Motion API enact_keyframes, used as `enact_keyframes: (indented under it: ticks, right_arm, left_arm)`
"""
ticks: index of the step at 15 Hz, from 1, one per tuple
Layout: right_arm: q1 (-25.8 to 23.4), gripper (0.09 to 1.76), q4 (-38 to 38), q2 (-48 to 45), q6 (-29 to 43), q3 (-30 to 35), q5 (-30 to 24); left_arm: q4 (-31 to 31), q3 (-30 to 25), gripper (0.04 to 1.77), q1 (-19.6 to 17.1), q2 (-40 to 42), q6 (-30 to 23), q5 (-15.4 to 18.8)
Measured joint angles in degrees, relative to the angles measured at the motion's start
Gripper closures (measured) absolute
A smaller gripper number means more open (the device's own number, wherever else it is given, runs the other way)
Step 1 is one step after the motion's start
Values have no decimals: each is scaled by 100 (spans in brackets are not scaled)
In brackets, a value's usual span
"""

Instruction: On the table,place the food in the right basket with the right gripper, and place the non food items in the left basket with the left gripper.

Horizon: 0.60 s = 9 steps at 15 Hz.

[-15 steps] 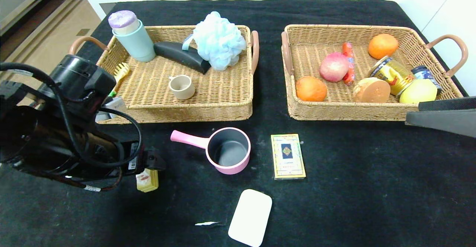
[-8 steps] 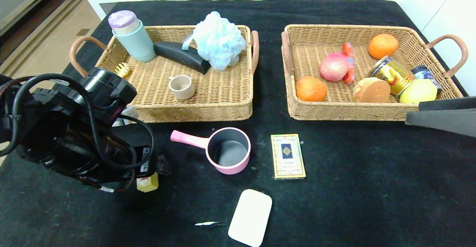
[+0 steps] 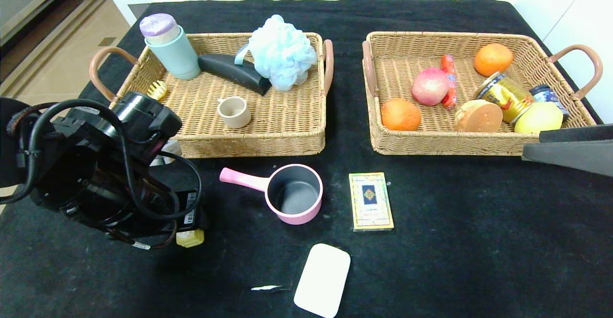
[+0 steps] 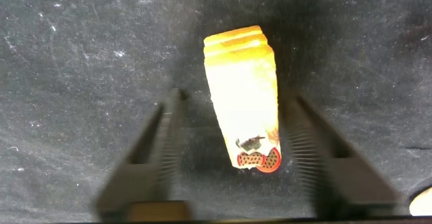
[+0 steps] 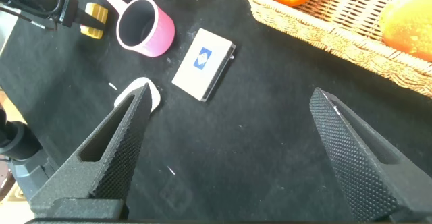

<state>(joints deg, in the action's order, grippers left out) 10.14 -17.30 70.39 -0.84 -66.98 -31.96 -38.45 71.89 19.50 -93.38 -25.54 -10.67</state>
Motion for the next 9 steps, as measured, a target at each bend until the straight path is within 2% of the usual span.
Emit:
enact_keyframes:
  ticks: [2, 4, 9]
  right_arm:
    - [2, 14, -1, 0, -1, 0, -1]
    - [2, 14, 0, 0, -1, 0, 0]
    - [18, 14, 0, 0, -1, 5, 0]
  left_arm:
    - [-2, 7, 102, 9, 2, 0, -2]
    - [-5, 10, 147, 33, 11, 5, -13]
    - [-7, 10, 147, 52, 28, -4, -13]
